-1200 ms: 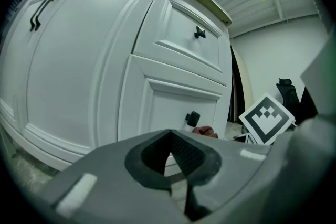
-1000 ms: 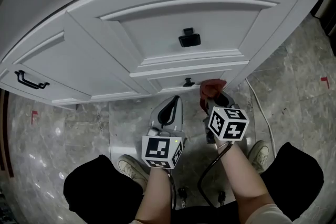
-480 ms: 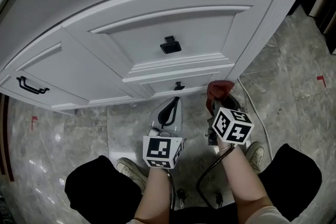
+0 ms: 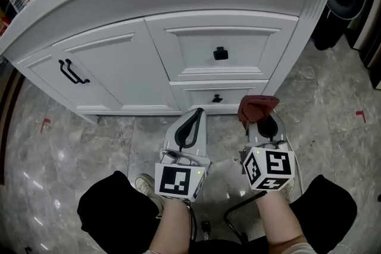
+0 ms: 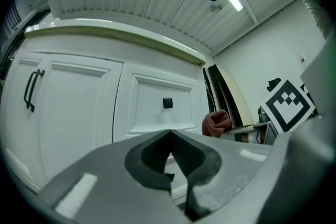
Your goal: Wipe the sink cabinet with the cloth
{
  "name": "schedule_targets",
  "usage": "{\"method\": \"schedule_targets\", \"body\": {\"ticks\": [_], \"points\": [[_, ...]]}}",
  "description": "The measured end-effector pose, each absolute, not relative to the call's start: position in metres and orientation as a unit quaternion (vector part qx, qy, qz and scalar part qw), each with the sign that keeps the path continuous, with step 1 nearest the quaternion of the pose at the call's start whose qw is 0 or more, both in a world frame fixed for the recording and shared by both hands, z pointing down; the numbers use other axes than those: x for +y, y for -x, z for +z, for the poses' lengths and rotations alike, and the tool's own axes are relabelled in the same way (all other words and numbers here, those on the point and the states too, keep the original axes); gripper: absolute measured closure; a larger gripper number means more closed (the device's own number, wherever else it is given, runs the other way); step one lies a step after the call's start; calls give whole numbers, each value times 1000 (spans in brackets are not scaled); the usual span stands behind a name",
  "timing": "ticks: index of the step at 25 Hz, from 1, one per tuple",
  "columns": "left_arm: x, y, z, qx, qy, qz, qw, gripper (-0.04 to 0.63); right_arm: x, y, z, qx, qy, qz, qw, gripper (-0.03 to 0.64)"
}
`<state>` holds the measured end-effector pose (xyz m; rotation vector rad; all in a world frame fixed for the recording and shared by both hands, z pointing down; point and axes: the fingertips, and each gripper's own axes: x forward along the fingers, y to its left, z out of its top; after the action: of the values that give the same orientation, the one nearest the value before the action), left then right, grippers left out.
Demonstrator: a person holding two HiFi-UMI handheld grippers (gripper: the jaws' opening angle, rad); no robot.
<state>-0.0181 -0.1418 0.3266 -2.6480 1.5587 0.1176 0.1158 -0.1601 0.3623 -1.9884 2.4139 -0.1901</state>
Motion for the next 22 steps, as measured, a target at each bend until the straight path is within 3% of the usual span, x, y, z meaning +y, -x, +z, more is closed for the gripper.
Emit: {"method": "schedule_targets", "body": {"ticks": [22], "points": [[15,40,288,527,846,39,73,595,-5,-91,334,790,610,-54,9,534]]}}
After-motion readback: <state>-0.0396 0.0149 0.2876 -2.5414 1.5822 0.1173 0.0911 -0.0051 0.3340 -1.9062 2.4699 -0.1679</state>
